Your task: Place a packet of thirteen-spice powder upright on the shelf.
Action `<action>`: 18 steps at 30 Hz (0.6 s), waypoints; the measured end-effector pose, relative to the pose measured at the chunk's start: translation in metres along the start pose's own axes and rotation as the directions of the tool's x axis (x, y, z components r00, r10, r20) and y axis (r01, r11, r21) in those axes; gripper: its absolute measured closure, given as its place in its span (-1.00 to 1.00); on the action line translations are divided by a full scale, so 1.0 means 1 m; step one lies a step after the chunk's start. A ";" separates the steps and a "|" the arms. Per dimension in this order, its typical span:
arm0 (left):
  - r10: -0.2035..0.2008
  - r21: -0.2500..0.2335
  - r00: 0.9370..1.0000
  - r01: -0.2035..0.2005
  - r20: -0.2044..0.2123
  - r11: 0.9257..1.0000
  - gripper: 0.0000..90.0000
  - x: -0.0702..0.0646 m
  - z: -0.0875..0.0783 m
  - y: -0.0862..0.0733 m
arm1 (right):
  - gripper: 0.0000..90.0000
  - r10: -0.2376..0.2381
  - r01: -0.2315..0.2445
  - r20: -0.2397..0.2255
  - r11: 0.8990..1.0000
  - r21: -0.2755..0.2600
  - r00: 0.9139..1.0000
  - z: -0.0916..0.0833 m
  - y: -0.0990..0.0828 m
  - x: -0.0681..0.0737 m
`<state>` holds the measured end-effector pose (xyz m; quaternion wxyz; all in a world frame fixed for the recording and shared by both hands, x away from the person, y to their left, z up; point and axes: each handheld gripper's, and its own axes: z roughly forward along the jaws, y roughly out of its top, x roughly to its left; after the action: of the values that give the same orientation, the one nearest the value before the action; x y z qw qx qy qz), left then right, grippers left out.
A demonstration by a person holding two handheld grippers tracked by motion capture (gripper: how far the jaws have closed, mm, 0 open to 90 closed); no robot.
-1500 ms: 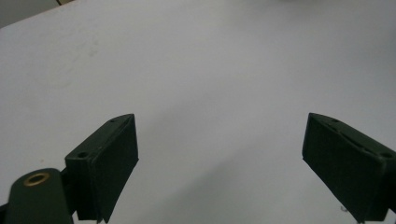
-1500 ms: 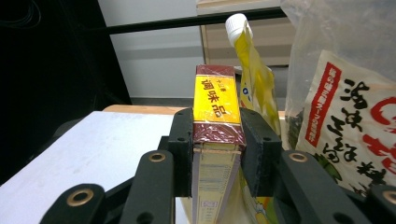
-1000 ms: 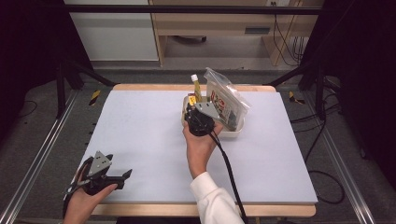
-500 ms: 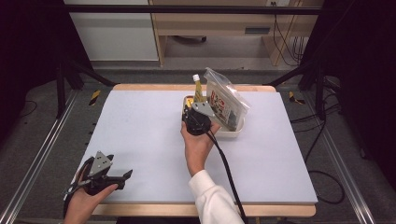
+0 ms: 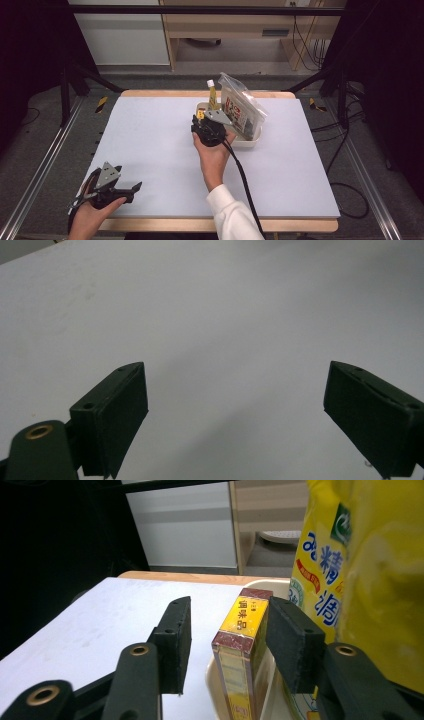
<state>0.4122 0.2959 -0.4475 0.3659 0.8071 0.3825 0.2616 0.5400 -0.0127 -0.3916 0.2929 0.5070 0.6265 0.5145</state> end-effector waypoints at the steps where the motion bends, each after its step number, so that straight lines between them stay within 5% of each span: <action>1: 0.001 0.000 1.000 -0.001 -0.001 1.000 -0.77 0.000 0.000 0.000 | 0.15 0.001 -0.001 -0.009 1.000 -0.004 1.000 -0.003 0.001 0.000; 18: -0.017 0.002 1.000 0.017 -0.002 1.000 -0.78 0.002 0.001 0.000 | -0.19 -0.074 0.077 -0.099 0.997 0.029 0.992 -0.035 0.015 -0.005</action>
<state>0.4142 0.2970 -0.4481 0.3668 0.8039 0.3899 0.2589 0.5156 -0.0300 -0.3674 0.2726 0.4621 0.6671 0.5168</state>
